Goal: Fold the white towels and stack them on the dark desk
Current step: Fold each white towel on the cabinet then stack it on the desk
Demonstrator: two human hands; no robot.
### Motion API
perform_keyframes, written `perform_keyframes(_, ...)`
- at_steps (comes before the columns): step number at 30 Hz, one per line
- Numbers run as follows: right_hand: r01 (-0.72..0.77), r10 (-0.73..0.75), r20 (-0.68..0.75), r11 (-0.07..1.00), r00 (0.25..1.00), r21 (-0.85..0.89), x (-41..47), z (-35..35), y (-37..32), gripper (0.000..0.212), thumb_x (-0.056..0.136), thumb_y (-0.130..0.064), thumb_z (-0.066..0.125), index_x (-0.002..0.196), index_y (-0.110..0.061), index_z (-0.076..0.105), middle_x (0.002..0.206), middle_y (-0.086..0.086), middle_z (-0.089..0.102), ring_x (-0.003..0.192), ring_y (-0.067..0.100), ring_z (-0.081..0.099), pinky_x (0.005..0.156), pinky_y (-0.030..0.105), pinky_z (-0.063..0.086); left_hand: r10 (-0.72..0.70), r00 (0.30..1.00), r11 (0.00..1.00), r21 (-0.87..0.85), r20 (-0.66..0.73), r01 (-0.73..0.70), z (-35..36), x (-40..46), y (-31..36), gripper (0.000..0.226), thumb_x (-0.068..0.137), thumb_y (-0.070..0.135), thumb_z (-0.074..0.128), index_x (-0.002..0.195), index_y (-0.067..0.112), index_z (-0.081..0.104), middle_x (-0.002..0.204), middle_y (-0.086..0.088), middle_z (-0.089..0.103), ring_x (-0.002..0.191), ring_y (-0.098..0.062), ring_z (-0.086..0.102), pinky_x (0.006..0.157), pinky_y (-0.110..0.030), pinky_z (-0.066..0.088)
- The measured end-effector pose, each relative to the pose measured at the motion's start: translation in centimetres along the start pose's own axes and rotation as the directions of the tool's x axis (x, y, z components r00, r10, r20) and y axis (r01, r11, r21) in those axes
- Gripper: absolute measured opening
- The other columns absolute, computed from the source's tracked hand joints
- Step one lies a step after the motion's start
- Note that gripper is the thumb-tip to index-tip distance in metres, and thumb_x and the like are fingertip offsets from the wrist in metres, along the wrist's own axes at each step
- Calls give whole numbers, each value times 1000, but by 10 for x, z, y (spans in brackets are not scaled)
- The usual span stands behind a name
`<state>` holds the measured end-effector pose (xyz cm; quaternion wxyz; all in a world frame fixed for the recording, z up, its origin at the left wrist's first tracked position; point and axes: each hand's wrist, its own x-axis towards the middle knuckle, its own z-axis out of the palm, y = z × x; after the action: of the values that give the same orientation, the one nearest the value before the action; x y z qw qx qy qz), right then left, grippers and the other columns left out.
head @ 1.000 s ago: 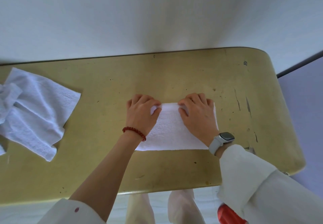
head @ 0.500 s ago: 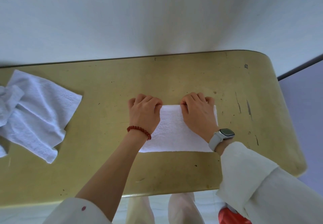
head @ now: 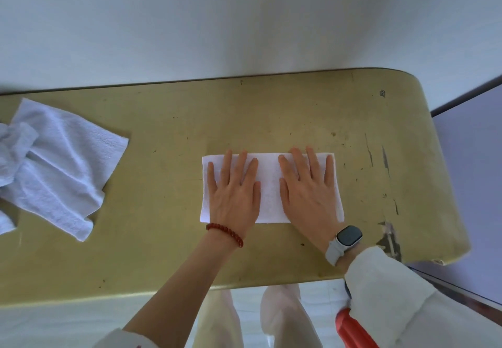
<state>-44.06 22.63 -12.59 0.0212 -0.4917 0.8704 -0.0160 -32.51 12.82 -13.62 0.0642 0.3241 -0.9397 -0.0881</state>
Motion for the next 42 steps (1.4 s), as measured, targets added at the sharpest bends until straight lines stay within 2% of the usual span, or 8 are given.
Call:
perform_keyframes(6, -41, 36, 111, 998, 993, 41, -15, 20, 8, 55, 92, -45, 21, 144, -26, 22, 152, 13, 24, 139, 37, 17, 111, 54, 4, -109, 984, 991, 91, 144, 96, 14, -20, -1, 54, 90, 44, 25, 141, 27, 26, 149, -8, 30, 136, -36, 18, 97, -72, 15)
perform_keyframes(12, -32, 18, 71, 977, 997, 212, -17, 15, 15, 48, 94, -33, 24, 138, -16, 34, 149, 14, 29, 139, 30, 17, 114, 49, 6, -123, 973, 989, 106, 194, 104, 9, -19, -2, 55, 90, 47, 23, 142, 29, 23, 149, -7, 30, 136, -38, 26, 95, -74, 16)
perform_keyframes(17, -80, 98, -33, 933, 995, 352, -22, -9, 40, 42, 91, -22, 30, 121, -5, 54, 134, 17, 49, 129, 34, 41, 107, 53, 31, -109, 991, 993, 47, 76, 105, -3, -31, -9, 47, 89, 40, 32, 132, 23, 43, 144, -9, 39, 136, -34, 25, 100, -69, 7)
perform_keyframes(21, 70, -76, 14, 970, 997, 231, -11, -8, 50, 43, 90, -25, 32, 124, -12, 55, 135, 15, 49, 127, 34, 43, 105, 54, 29, 80, 994, 997, 21, -74, -78, -9, -48, -13, 34, 90, 31, 42, 115, 18, 60, 129, -6, 56, 129, -26, 40, 106, -61, 11)
perform_keyframes(27, 90, -93, 40, 993, 995, 72, -22, -17, 36, 38, 84, -34, 36, 105, -18, 64, 100, 8, 61, 85, 29, 58, 76, 39, 44, 234, 972, 960, 164, -34, -225, -19, -32, -40, 26, 84, 19, 47, 101, 19, 68, 114, 4, 66, 122, -29, 50, 104, -58, 16)
perform_keyframes(34, 356, -425, 98, 846, 900, 397, -58, -20, 1, 37, 88, -30, 36, 87, -11, 67, 68, 2, 57, 57, 18, 51, 56, 29, 42, 114, 993, 976, 185, 7, -114, -29, 1, -39, 18, 75, 5, 58, 90, 12, 64, 89, 1, 71, 101, -27, 61, 94, -42, 22)
perform_keyframes(37, 258, -354, 103, 824, 930, 505, -39, -22, -9, 45, 91, -32, 29, 74, -8, 62, 64, 4, 57, 56, 19, 51, 57, 33, 45, 82, 996, 991, 107, 21, -84, -30, -7, -39, 26, 81, 15, 41, 98, 15, 61, 105, 1, 68, 104, -26, 60, 95, -43, 21)
perform_keyframes(42, 49, -72, 22, 841, 997, 538, 22, -24, -24, 26, 95, -18, 41, 113, -8, 58, 102, 9, 59, 90, 22, 56, 71, 32, 48, -4, 993, 992, 124, 120, -11, -19, -35, -50, 47, 88, 36, 34, 127, 14, 51, 136, -11, 49, 126, -30, 46, 101, -58, 26)
